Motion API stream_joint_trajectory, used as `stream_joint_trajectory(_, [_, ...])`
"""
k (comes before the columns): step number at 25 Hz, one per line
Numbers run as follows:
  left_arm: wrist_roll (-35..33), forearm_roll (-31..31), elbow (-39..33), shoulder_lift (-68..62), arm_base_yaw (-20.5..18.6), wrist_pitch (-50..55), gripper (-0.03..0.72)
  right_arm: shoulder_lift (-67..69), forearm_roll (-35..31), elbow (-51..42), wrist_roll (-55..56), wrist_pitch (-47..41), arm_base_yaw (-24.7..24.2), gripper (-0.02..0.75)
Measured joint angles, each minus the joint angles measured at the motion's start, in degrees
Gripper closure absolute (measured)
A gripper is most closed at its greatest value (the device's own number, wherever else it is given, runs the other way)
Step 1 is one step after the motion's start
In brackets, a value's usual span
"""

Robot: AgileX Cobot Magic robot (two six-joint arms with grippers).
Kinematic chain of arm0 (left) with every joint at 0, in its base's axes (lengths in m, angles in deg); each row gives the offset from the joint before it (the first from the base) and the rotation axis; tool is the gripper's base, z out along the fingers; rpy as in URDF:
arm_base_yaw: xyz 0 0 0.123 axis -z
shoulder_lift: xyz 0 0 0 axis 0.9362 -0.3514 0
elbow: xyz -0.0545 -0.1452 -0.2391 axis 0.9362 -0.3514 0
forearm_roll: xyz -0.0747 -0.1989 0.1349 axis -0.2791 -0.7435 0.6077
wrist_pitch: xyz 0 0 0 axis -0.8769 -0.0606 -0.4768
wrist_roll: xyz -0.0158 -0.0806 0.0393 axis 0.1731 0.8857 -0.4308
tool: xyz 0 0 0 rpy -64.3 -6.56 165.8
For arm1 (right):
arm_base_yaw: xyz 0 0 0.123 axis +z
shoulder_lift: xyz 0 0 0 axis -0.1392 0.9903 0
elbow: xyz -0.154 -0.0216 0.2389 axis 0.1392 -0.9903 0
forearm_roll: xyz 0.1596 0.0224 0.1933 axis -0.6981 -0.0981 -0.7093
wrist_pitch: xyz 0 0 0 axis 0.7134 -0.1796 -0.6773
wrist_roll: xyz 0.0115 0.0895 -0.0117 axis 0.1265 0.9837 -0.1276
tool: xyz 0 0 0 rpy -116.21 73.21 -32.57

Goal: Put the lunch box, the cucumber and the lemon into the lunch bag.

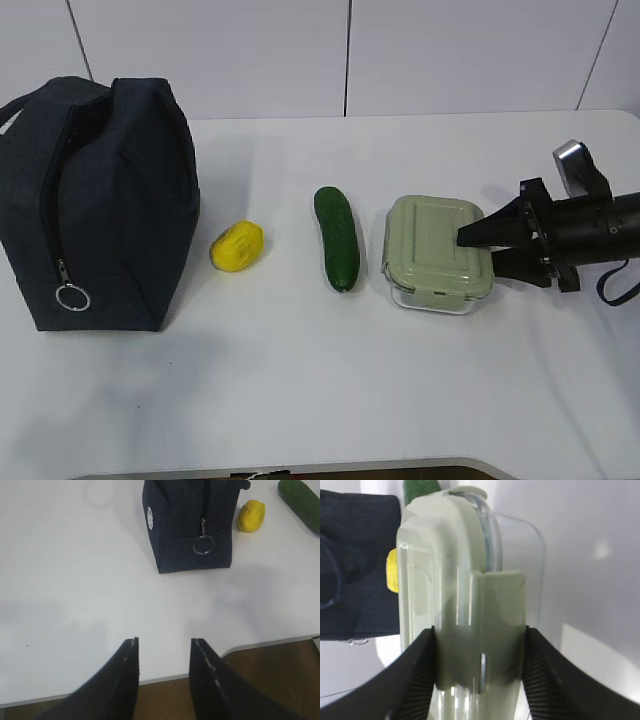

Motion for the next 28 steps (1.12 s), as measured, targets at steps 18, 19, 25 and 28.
stream_joint_trajectory(18, [0.00, -3.35, 0.00, 0.00, 0.00, 0.00, 0.446, -0.41, 0.00, 0.00, -0.11, -2.70, 0.00, 0.346])
stream_joint_trajectory(19, [0.00, -3.75, 0.00, 0.00, 0.00, 0.00, 0.446, -1.00, 0.00, 0.00, -0.11, -2.70, 0.00, 0.346])
stream_joint_trajectory(25, [1.55, -5.72, 0.49, -1.68, 0.00, -0.03, 0.446, -5.78, 0.00, 0.00, 0.76, -2.81, 0.00, 0.346])
stream_joint_trajectory(28, [1.68, -5.85, 1.71, -5.04, 0.00, -0.03, 0.446, -7.29, 0.26, 0.00, 1.91, -2.93, 0.00, 0.346])
